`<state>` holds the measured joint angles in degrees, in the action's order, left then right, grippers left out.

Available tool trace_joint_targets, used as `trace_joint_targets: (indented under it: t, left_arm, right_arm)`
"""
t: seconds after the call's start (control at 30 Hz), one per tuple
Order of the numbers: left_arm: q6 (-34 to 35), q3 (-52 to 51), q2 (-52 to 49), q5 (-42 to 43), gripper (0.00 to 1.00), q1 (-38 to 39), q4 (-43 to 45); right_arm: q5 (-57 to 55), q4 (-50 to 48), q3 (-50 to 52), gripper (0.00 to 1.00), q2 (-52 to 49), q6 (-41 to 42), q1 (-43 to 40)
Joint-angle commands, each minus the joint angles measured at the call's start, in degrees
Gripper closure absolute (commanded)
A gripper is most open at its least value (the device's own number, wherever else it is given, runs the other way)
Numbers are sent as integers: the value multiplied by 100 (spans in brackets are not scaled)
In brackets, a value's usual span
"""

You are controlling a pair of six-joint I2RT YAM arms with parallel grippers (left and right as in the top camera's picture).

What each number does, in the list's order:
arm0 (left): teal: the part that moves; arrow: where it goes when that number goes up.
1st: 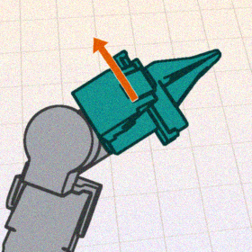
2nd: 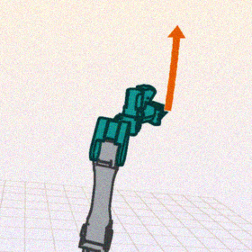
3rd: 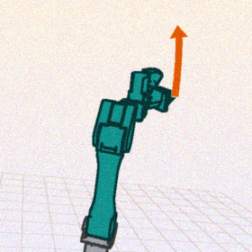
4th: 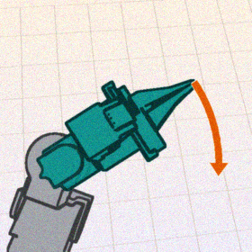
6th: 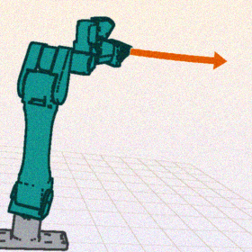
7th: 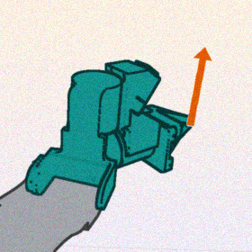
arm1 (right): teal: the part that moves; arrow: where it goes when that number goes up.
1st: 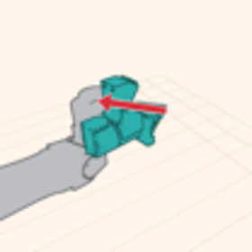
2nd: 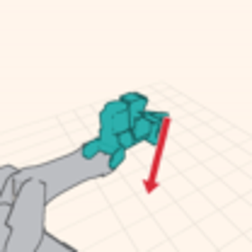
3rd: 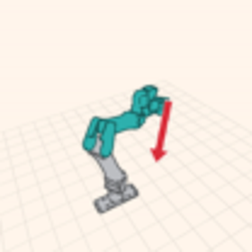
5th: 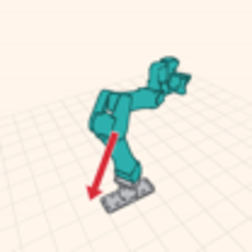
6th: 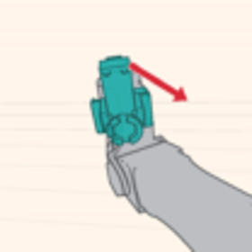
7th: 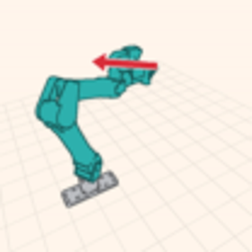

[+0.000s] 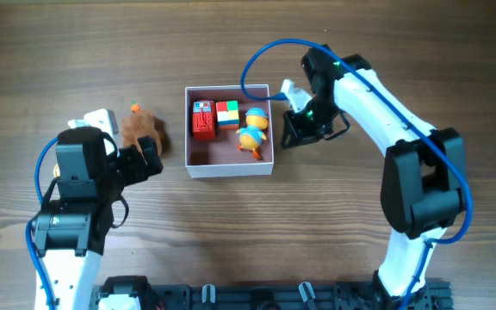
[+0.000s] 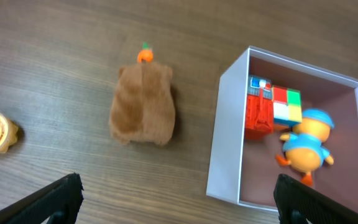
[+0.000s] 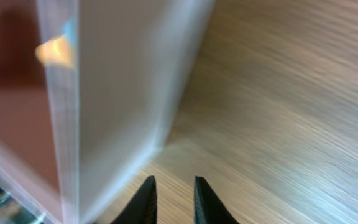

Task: Pack container

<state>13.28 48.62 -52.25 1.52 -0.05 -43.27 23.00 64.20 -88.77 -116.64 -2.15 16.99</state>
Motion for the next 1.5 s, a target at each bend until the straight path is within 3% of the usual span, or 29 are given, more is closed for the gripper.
trace_joint_targets:
  t: [0.0, 0.03, 0.07, 0.1, 0.13, 0.23, 0.47, 0.6, 0.73, 0.83, 0.87, 0.9, 1.0, 1.17, 1.33, 1.4, 1.47]
  left_arm:
    - [72, 798, -81, -317, 0, 26, -433]
    - [72, 1075, -262, -490, 0, 26, -660]
    - [72, 1285, -452, -579, 0, 26, -822]
    - [72, 1582, -846, -608, 0, 17, -1016]
    - [70, 1722, -1141, -608, 0, -4, -1086]
    - [-15, 1912, -2306, -466, 0, -258, -1126]
    - [-688, 1910, -4907, -328, 0, -431, -260]
    - [-688, 1910, -5637, -310, 0, -431, 26]
    - [-688, 1912, -5694, -310, 2, -431, 28]
    - [-688, 1912, -5694, -310, 31, -431, 22]
    - [-688, 1912, -5694, -310, 43, -431, 24]
    - [-688, 1912, -5694, -310, 62, -431, 22]
    - [-686, 1912, -5689, -310, 94, -431, 46]
    - [-686, 2114, -5331, -310, 96, -417, -20]
    - [-693, 2426, -3908, -310, 96, 24, -240]
    - [-1185, 2426, -3165, -310, 96, 612, -238]
    - [-2127, 2426, -2723, -315, 96, 1314, -236]
  right_arm:
    - [-1436, -26, -734, 73, 822, 835, -640]
    - [-1473, -90, -848, 66, 1117, 826, -870]
    - [-1469, -177, -892, 49, 1412, 815, -1075]
    - [-1467, -264, -892, 25, 1873, 811, -1403]
    - [-1464, -260, -892, 22, 2096, 782, -1578]
    - [-1355, -46, -892, 21, 2693, 815, -2039]
    - [-1355, 55, -872, 21, 2758, 811, -2050]
    - [-1355, 107, -870, 21, 2756, 811, -2050]
    - [-1355, 127, -826, 21, 2747, 811, -2050]
    - [-1355, 144, -824, 20, 2719, 813, -2050]
    - [-1355, 144, -824, 20, 2706, 813, -2050]
    - [-1355, 144, -824, 20, 2695, 811, -2050]
    - [-1355, 146, -824, 20, 2684, 813, -2050]
    - [-1355, 166, -824, 20, 2684, 811, -2050]
    - [-1355, 188, -824, 20, 2651, 813, -2050]
    - [-1355, 195, -822, 20, 2588, 813, -2050]
    - [-1353, 205, -822, 20, 2505, 815, -2044]
